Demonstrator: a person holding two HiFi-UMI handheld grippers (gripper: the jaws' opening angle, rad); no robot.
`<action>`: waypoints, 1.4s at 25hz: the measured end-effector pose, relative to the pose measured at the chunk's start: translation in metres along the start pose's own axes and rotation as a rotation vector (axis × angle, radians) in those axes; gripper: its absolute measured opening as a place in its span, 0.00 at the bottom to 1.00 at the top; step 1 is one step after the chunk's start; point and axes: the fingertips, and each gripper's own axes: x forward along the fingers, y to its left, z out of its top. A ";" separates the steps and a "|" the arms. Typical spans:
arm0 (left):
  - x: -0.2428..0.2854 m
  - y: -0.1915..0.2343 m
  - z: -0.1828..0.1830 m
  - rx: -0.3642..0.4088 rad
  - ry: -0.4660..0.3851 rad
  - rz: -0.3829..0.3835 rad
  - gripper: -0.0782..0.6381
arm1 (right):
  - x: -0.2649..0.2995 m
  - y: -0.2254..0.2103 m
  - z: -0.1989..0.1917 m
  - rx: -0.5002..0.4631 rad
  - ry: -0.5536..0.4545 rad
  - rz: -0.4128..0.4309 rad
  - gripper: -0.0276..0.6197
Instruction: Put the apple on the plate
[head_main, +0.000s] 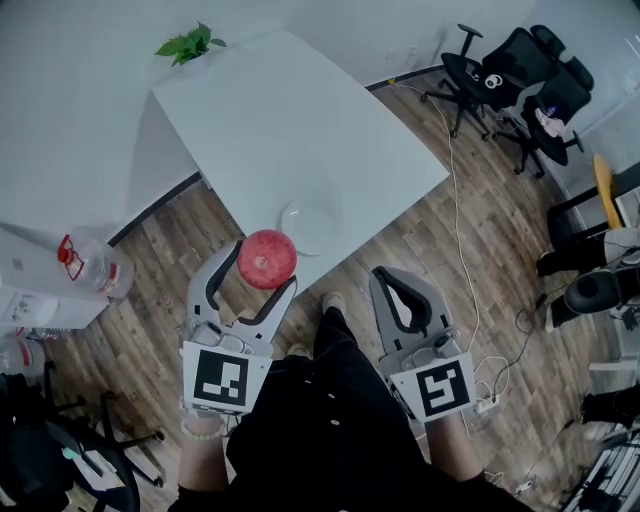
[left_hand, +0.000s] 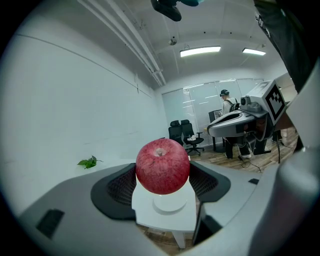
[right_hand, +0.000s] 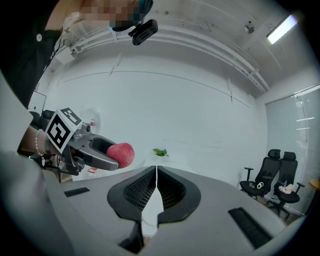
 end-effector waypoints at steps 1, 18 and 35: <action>0.003 0.001 0.000 0.000 0.004 0.003 0.58 | 0.002 -0.002 -0.003 0.000 0.015 0.005 0.11; 0.066 0.017 -0.014 -0.032 0.058 -0.003 0.58 | 0.046 -0.040 -0.025 0.010 0.079 0.072 0.11; 0.122 0.014 -0.045 0.011 0.078 -0.050 0.58 | 0.069 -0.070 -0.055 0.036 0.142 0.113 0.11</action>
